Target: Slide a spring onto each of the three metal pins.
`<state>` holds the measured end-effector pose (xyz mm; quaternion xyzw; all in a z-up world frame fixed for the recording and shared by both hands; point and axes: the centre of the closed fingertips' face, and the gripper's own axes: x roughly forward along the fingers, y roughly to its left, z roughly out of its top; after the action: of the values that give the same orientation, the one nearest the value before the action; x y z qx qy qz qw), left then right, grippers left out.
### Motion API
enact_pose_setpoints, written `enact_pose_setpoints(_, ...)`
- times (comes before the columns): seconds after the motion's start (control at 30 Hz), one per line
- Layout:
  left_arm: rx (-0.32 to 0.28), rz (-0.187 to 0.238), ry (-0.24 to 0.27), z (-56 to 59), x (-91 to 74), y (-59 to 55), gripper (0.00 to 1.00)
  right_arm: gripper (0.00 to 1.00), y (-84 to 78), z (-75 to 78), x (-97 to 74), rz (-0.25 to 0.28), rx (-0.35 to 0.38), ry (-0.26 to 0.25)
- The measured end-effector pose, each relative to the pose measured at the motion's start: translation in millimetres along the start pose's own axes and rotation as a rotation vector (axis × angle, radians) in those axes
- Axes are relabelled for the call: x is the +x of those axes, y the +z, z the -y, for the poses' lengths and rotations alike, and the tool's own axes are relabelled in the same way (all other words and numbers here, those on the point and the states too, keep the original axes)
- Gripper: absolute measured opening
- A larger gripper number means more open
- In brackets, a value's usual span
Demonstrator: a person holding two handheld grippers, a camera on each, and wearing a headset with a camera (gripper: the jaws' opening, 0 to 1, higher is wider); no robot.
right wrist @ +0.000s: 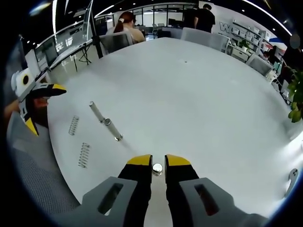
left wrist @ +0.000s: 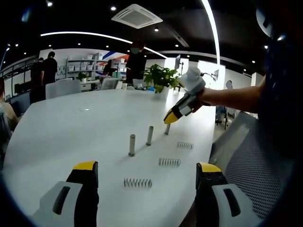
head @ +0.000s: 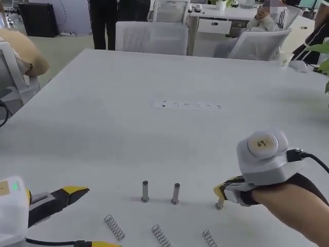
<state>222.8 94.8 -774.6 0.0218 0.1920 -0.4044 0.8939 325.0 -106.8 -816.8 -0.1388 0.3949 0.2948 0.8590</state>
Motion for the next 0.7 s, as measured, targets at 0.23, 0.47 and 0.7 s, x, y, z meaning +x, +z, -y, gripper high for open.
enact_pose_setpoints(0.23, -0.001, -0.002, 0.000, 0.0, 0.4, -0.8, 0.82, 0.11, -1.2, -2.1, 0.0, 0.002, -0.011, 0.005)
enact_pose_setpoints(0.47, 0.000, -0.003, -0.003, 0.6, 1.3, -0.6, 0.82, 0.16, -4.5, -4.4, 0.0, 0.001, -0.018, 0.014)
enact_pose_setpoints(0.7, 0.000, -0.002, -0.005, 1.4, 1.9, -0.3, 0.82, 0.21, -8.9, -6.8, -1.0, -0.003, -0.018, 0.019)
